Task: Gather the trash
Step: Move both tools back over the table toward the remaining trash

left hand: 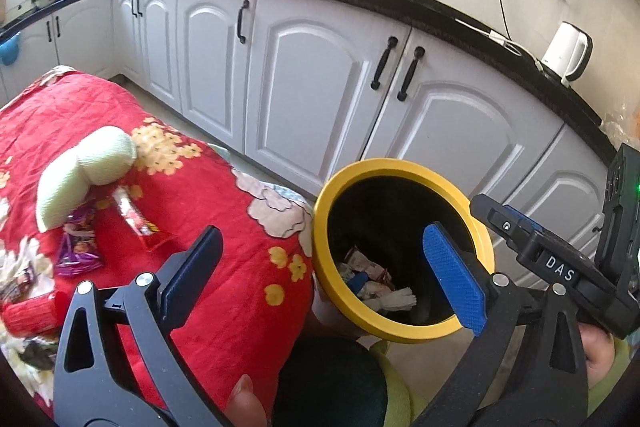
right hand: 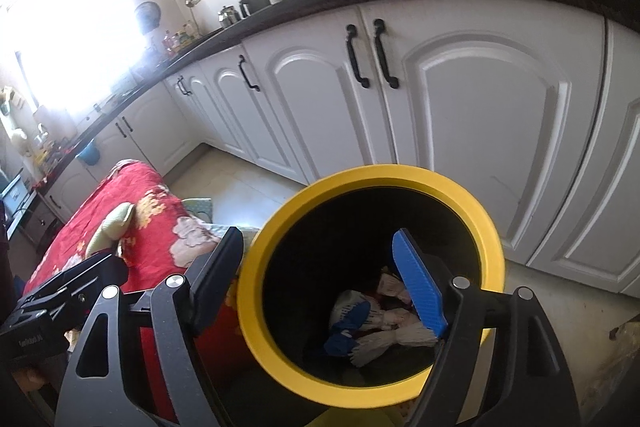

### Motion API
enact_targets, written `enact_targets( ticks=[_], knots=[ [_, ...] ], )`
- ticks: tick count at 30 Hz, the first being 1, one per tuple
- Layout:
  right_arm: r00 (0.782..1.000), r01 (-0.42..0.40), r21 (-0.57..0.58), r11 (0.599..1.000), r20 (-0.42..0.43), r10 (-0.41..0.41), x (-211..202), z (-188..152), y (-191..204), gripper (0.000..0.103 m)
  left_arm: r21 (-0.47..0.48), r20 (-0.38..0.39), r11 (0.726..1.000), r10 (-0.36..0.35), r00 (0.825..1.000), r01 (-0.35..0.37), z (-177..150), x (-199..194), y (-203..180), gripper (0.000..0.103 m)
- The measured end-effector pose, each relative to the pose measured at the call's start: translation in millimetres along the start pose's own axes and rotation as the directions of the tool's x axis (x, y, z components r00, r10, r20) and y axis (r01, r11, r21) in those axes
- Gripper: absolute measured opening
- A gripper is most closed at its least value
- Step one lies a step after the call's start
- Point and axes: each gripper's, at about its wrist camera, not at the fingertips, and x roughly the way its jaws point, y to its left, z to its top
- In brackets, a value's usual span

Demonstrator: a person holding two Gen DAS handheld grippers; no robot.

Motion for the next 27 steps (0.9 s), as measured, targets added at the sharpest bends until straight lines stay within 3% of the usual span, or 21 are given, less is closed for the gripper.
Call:
enact_targets(
  ticks=[13,27],
  knots=[
    [0.998,-0.066,-0.079,0.995,-0.004,0.066,-7.5,-6.4,48.7,0.075,-0.058,0.058,0.997,0.049,0.997,-0.046,-0.1,-35.2,37.4,0.092],
    [0.989,-0.148,-0.176,0.973,-0.035,0.144,-10.3,-20.0,109.0,0.075,-0.179,0.113,0.977,0.138,0.984,-0.116,2.4,-67.7,107.4,0.092]
  ],
)
